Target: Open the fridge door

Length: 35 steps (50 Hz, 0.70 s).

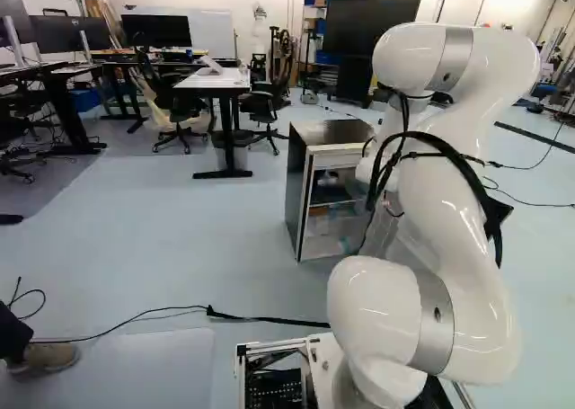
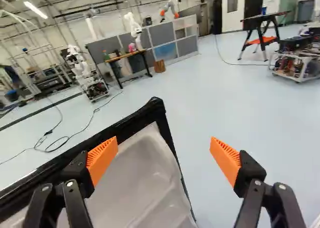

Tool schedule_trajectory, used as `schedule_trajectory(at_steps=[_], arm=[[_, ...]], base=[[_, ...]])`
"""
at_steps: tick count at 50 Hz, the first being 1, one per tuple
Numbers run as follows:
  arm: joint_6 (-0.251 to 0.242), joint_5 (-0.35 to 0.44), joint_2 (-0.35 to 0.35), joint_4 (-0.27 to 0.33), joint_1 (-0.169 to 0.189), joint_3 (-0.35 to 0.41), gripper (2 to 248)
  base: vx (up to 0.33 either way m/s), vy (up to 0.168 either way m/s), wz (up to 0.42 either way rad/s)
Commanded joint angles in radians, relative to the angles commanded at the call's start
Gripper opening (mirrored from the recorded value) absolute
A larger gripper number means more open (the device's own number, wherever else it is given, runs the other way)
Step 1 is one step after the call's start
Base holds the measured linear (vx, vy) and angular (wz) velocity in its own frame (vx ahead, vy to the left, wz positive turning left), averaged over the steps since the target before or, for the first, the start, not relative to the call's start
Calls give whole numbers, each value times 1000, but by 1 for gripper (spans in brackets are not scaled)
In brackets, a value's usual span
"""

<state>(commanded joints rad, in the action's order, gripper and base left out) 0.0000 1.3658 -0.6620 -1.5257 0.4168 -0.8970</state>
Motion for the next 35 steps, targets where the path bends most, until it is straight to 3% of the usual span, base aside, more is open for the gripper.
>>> schedule_trajectory(at_steps=[35], arm=[[0, -34, 132, 336, -113, 234, 247]], base=[[0, 0, 0]])
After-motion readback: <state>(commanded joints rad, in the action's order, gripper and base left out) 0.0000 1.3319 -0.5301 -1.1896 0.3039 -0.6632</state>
